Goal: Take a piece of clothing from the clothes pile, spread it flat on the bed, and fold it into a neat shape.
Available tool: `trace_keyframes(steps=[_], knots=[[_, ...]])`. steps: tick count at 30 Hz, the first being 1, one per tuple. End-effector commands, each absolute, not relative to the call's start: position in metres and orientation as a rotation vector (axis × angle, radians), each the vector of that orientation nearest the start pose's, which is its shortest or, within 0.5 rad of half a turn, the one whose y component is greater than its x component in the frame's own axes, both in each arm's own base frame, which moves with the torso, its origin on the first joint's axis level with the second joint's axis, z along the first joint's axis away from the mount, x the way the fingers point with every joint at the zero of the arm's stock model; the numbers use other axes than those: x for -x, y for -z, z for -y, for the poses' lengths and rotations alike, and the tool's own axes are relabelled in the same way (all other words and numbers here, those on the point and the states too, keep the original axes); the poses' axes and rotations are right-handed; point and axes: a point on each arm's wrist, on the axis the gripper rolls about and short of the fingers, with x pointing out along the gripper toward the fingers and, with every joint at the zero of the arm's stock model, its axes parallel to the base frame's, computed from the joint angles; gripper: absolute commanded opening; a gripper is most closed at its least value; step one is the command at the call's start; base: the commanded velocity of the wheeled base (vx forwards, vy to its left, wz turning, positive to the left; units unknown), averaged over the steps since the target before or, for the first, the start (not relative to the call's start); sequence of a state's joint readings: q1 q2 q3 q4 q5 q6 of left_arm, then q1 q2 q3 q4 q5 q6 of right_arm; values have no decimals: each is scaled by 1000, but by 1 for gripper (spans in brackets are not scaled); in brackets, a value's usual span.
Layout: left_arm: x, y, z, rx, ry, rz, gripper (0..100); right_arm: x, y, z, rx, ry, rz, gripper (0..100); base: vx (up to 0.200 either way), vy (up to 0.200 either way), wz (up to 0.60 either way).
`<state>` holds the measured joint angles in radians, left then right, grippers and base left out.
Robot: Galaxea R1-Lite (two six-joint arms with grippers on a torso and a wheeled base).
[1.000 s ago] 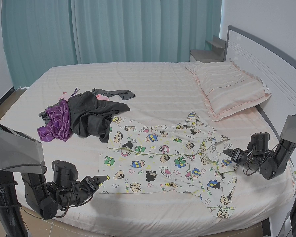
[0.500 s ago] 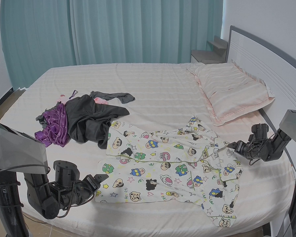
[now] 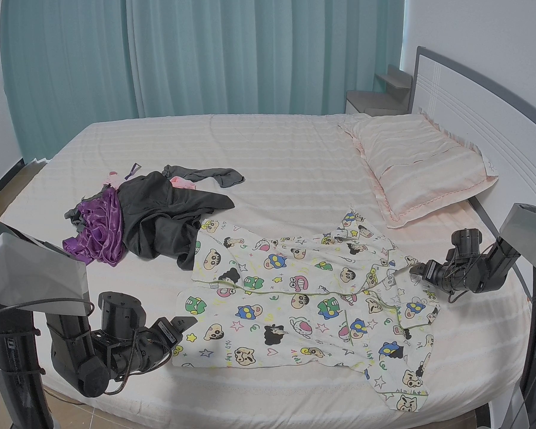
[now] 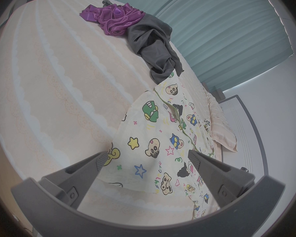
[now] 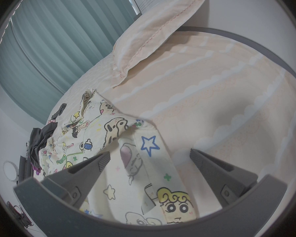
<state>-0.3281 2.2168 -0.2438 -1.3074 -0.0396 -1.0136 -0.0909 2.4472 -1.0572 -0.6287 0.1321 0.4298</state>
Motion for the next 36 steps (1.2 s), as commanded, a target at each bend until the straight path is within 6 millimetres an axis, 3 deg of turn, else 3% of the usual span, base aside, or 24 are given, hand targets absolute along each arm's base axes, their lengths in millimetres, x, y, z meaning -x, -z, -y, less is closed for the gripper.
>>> trace_keyframes(steps=[1,9,17,29,30,36], knots=[[-248,15,85,868,-14,-779,100,-409,44,32,-498,117,-780,0,0,0,0],[-248,15,85,868,-14,-779,100,-411,41,38,-522,134,-768,0,0,0,0],[-248,15,85,867,-15,-781,100,-401,20,51,-572,179,-729,0,0,0,0],[-248,15,85,866,-15,-778,100,-396,24,67,-566,233,-732,0,0,0,0],[-248,15,85,865,-15,-780,100,-395,25,66,-569,228,-736,100,0,0,0],[-248,16,85,865,-16,-781,100,-396,29,68,-592,226,-744,100,0,0,0]])
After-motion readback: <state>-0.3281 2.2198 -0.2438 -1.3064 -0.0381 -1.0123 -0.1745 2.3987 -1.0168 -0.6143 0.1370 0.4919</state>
